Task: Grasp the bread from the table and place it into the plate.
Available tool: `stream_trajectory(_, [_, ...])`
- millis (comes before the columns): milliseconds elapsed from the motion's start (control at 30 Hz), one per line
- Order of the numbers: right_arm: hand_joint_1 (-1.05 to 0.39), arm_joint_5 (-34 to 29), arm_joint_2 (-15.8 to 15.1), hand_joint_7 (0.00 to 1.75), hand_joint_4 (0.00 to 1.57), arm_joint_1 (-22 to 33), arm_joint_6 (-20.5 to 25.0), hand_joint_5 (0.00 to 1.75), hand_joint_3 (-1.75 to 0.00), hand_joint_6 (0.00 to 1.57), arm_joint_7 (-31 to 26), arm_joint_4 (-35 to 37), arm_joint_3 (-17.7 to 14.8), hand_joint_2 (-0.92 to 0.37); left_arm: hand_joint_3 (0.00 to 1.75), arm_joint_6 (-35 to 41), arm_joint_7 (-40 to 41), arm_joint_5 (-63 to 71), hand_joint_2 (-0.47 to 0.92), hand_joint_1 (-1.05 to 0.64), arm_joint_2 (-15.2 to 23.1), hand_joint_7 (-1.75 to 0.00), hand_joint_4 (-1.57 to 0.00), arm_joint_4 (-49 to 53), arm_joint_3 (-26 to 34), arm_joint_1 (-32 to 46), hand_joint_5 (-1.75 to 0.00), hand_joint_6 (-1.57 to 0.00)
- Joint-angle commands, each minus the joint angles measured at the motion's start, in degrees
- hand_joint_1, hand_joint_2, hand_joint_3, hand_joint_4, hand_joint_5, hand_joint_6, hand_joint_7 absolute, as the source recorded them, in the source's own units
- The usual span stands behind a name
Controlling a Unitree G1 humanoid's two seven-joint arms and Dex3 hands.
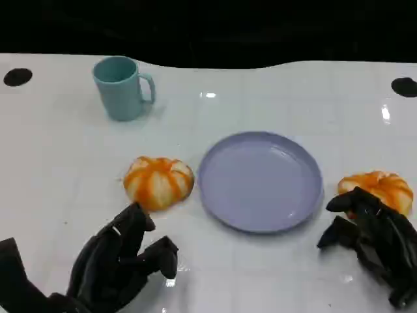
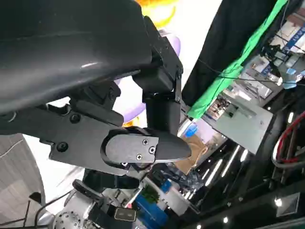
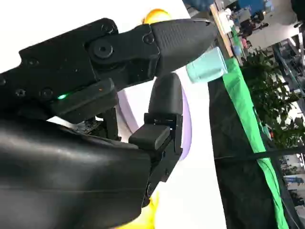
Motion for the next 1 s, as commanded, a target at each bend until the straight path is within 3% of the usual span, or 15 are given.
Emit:
stream_trajectory(33, [-0.53,-0.20,-0.78,1.24,0.67,0.44,0.37,1.55,-0.24,0.61,-0.41,1.04,-0.08,-0.92,0.24,0.37,1.15,0.10,0.92,-0.56,0.35,-1.66,-0.91,-1.05,0.58,0.00,-1.75,-0.70])
stream_trajectory(800, [-0.53,-0.29,-0.69,1.25,0.68,0.21,0.13,1.55,-0.27,0.61,0.14,1.22,-0.07,-0.92,0.27,-0.41,2.58,1.14,0.92,-0.55,0.17,-1.66,-0.88,-3.41,0.32,0.86,-1.75,-0.67])
stream_trajectory(967, [-0.54,-0.70,-0.56,1.25,0.68,0.19,-0.33,1.55,-0.26,0.62,-0.36,1.22,0.17,-0.92,0.33,-3.00,5.45,4.61,0.92,-0.54,-0.05,-1.67,-0.82,-7.11,-1.04,2.19,-1.75,-0.61])
stream_trajectory(1000, [-0.54,-0.50,-0.44,1.25,0.68,0.03,-0.08,1.55,-0.26,0.62,-0.22,1.36,0.08,-0.92,0.35,-4.80,7.12,7.47,0.92,-0.56,0.00,-1.47,-0.64,-9.48,-2.13,2.97,-1.73,-0.49])
